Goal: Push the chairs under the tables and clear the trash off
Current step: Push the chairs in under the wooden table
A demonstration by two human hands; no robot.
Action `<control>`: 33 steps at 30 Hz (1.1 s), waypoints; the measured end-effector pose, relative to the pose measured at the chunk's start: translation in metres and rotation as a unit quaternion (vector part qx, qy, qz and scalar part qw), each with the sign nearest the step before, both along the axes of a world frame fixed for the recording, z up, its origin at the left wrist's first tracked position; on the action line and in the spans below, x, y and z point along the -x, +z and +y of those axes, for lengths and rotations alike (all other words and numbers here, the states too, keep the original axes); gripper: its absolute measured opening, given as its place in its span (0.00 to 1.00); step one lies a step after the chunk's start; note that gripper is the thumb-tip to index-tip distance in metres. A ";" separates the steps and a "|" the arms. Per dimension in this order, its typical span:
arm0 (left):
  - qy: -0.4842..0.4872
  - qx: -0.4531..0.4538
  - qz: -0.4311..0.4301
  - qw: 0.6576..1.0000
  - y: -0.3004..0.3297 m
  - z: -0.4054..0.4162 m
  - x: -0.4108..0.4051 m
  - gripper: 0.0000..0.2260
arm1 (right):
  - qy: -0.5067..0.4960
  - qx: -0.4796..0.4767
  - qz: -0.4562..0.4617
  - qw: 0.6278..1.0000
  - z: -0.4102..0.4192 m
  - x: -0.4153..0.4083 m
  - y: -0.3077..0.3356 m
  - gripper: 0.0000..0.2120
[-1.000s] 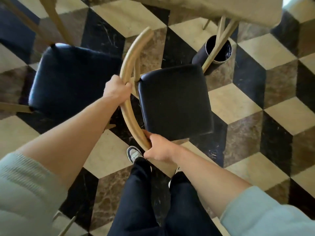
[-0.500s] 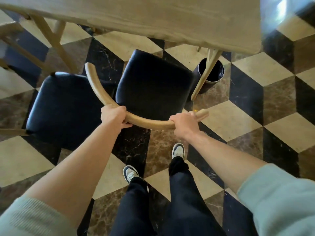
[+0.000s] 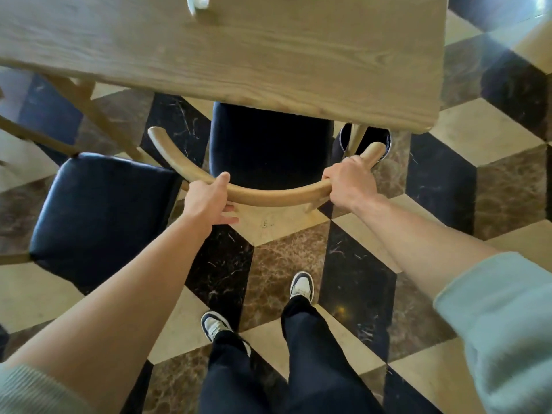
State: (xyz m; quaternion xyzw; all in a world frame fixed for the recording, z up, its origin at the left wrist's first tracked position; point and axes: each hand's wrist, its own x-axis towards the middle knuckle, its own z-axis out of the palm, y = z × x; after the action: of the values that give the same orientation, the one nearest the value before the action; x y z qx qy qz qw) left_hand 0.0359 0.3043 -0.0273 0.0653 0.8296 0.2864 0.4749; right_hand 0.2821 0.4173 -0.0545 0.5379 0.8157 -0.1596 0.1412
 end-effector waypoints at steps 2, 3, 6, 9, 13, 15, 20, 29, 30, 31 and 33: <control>-0.020 -0.001 -0.004 1.000 0.002 0.008 -0.012 0.24 | 0.003 0.014 -0.003 1.000 0.010 -0.014 -0.001 0.13; -0.026 0.001 -0.011 1.000 0.003 0.009 -0.015 0.26 | 0.006 0.014 -0.004 1.000 0.011 -0.018 -0.001 0.13; -0.045 0.000 -0.050 0.998 0.007 0.007 -0.016 0.32 | 0.038 -0.010 -0.030 0.999 0.011 -0.022 0.000 0.13; -0.081 0.009 -0.094 0.992 0.015 0.000 -0.013 0.35 | 0.028 -0.011 -0.047 0.998 0.010 -0.023 0.002 0.11; -0.140 0.023 -0.144 0.979 0.024 -0.008 -0.002 0.34 | 0.030 0.032 -0.113 0.993 0.016 -0.017 0.013 0.10; -0.174 0.036 -0.163 0.971 0.026 -0.014 0.006 0.36 | -0.007 0.064 -0.095 0.993 0.018 -0.011 0.022 0.11; -0.204 0.037 -0.134 0.969 0.031 -0.033 0.045 0.25 | -0.099 0.114 0.082 0.985 0.010 0.047 0.052 0.15; -0.164 0.035 -0.107 0.980 0.067 -0.103 0.177 0.20 | 0.013 0.157 0.170 0.973 -0.070 0.215 0.081 0.10; -0.167 0.034 -0.100 0.980 0.070 -0.111 0.194 0.21 | 0.015 0.155 0.170 0.973 -0.079 0.233 0.085 0.10; -0.164 0.033 -0.092 0.982 0.073 -0.121 0.210 0.21 | 0.018 0.156 0.173 0.972 -0.087 0.250 0.086 0.11; -0.152 0.017 -0.068 0.986 0.077 -0.142 0.255 0.20 | 0.027 0.158 0.176 0.971 -0.105 0.296 0.092 0.12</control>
State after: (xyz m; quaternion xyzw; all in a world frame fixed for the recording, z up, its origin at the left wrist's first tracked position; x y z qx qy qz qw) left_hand -0.2192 0.1619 0.0496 0.1629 0.7804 0.1999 0.5697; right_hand -0.0138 0.3127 0.0375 0.4503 0.8064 -0.3743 0.0830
